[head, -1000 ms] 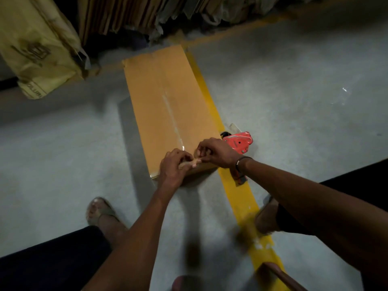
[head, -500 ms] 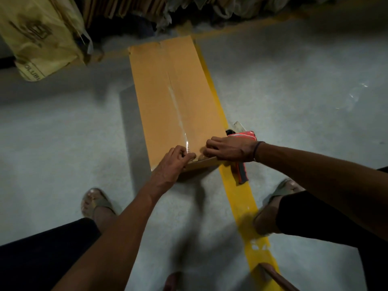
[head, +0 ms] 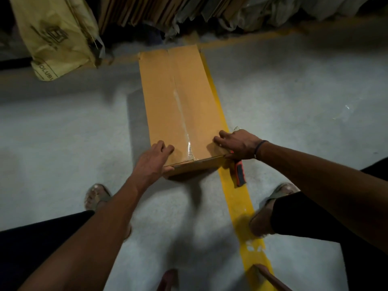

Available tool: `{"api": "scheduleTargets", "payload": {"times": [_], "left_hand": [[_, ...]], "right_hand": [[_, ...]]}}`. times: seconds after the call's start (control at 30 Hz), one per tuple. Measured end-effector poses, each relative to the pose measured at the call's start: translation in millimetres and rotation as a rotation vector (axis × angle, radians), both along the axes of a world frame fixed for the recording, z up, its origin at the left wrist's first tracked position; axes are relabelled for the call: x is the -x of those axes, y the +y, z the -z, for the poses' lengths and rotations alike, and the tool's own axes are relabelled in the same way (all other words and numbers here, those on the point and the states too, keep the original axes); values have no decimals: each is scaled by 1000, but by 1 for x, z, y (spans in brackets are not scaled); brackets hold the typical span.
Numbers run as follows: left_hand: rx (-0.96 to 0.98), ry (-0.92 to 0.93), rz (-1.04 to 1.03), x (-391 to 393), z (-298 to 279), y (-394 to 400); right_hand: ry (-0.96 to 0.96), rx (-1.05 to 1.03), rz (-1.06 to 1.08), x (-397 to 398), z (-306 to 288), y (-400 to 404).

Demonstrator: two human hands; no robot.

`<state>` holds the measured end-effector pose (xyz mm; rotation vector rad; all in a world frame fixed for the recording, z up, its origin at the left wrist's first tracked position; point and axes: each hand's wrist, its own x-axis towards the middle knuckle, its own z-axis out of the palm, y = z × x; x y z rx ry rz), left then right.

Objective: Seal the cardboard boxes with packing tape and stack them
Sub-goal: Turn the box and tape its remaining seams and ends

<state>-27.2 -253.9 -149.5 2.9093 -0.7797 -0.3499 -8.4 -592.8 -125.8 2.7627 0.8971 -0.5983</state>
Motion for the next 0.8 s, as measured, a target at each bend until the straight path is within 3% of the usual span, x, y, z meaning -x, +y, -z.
{"api": "scheduleTargets", "payload": {"times": [0.13, 0.27, 0.5, 0.67, 0.8], "left_hand": [[10, 82, -114, 9, -7, 26], [146, 192, -242, 18, -5, 29], [320, 181, -642, 37, 4, 4], [303, 287, -528, 34, 3, 16], [181, 185, -350, 35, 2, 26]], "right_hand": [[81, -108, 142, 6, 5, 4], [113, -161, 256, 13, 10, 10], [102, -317, 556, 18, 14, 23], [213, -283, 514, 18, 6, 14], [141, -153, 326, 21, -3, 14]]}}
